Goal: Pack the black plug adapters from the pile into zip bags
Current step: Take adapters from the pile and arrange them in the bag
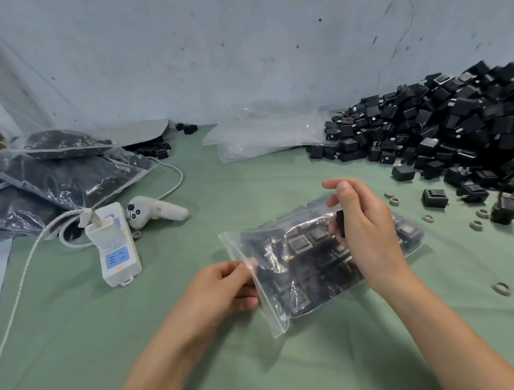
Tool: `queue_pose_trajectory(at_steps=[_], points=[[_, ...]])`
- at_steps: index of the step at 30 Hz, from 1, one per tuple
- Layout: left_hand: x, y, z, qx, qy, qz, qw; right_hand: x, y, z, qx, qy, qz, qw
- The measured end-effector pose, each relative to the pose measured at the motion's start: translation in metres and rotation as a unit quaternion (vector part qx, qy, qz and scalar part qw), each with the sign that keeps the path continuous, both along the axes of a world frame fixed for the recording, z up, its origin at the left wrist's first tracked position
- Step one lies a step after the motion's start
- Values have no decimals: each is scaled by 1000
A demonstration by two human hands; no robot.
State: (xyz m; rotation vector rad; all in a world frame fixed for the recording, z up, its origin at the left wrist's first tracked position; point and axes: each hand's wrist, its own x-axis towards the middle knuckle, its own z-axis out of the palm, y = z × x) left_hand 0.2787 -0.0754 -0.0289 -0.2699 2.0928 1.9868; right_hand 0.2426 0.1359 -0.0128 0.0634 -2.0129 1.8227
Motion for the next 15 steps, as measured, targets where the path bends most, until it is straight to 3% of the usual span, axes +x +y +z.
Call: queue_pose_trajectory(at_steps=[11, 15], points=[[-7, 15, -2, 6, 34, 24, 999, -3, 1, -2, -43, -10, -9, 999], [-14, 4, 0, 71, 5, 116, 991, -2, 3, -1, -46, -9, -14, 999]])
